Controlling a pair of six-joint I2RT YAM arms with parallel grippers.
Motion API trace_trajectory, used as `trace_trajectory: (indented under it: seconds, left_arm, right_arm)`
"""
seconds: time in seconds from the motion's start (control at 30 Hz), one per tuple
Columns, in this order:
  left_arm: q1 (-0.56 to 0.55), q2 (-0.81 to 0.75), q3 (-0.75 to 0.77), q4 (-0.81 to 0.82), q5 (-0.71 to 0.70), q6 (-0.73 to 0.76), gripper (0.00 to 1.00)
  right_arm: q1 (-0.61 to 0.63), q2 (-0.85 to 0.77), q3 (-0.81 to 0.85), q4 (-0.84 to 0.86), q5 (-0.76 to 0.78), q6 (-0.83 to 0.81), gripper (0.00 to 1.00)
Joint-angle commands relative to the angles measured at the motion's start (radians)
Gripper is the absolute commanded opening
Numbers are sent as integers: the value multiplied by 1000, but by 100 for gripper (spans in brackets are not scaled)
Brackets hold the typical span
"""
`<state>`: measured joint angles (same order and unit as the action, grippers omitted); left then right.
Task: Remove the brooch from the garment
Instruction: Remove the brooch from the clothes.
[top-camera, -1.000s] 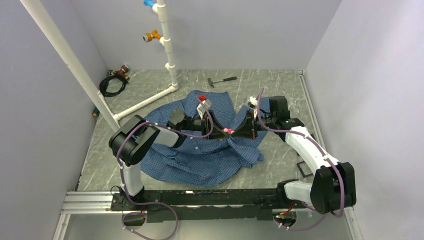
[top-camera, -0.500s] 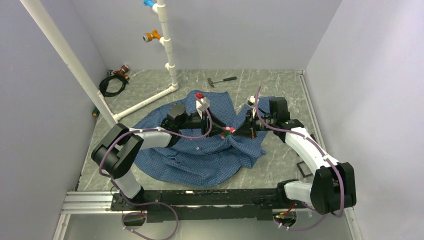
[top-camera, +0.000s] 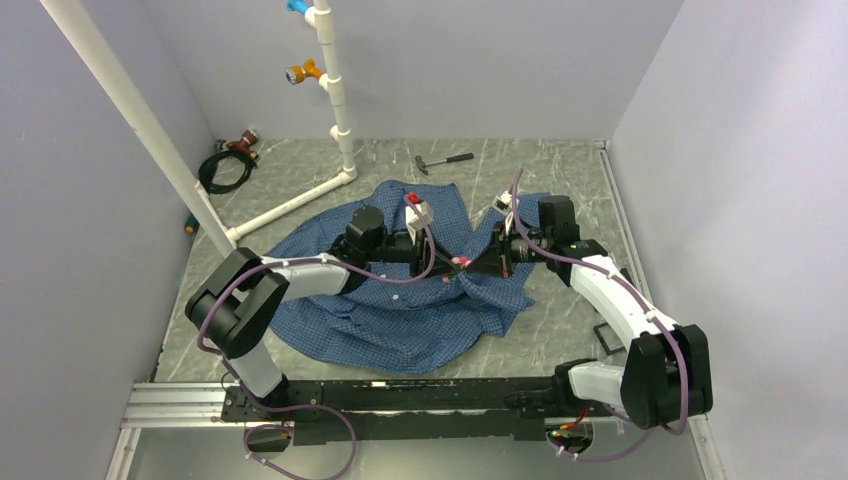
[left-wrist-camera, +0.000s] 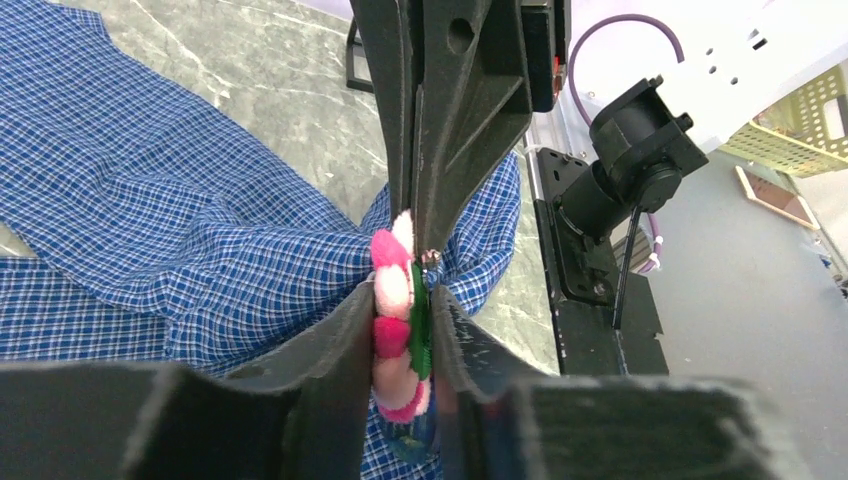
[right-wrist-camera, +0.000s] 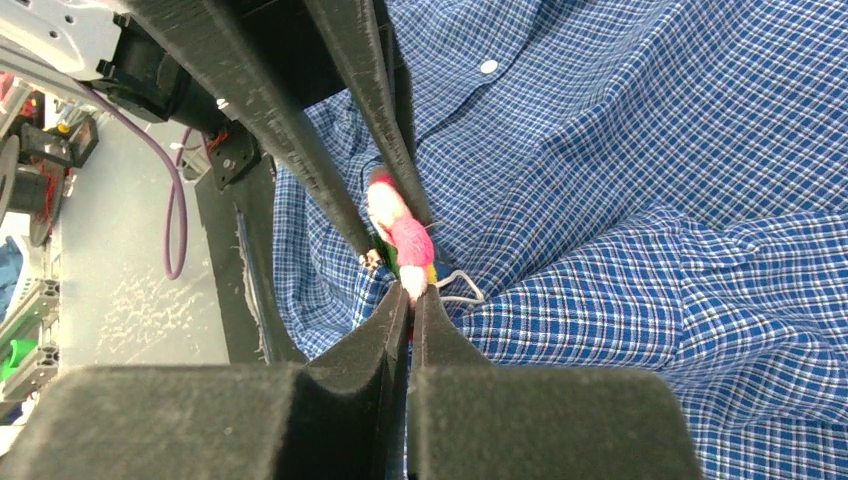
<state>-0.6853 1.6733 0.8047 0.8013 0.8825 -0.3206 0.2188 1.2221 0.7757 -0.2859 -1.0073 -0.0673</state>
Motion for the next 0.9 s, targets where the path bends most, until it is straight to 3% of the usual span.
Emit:
trace_trajectory:
  seconds: [0.0,0.13,0.2,0.3,0.37,0.73,0.87]
  left_arm:
    - [-11,16,34,13,4,7,22]
    - [-11,30,33,36,23,-11,0]
    - [-11,34,33,53,37,-25,0]
    - [-11,43,32,92,61,-58,0]
    - [-11,53,29,132,83,-88,0]
    - [11,118,21,343,147,-267,0]
    - [25,135,19,389,157,-316,0]
  right_arm:
    - [-2,-34,-6,41,-45,-14,0]
    - [-2,-35,-7,41,-88,-33,0]
    - [-2,-34,-7,43,-107,-43,2]
    - [-2,-31,-15,57,-136,-48,26]
    - [-2,-29,-27,72,-148,-45,33]
    - [-2,-31,-30,25,-178,-118,28]
    - [-2,-34,-26,-4,-190,-159,21]
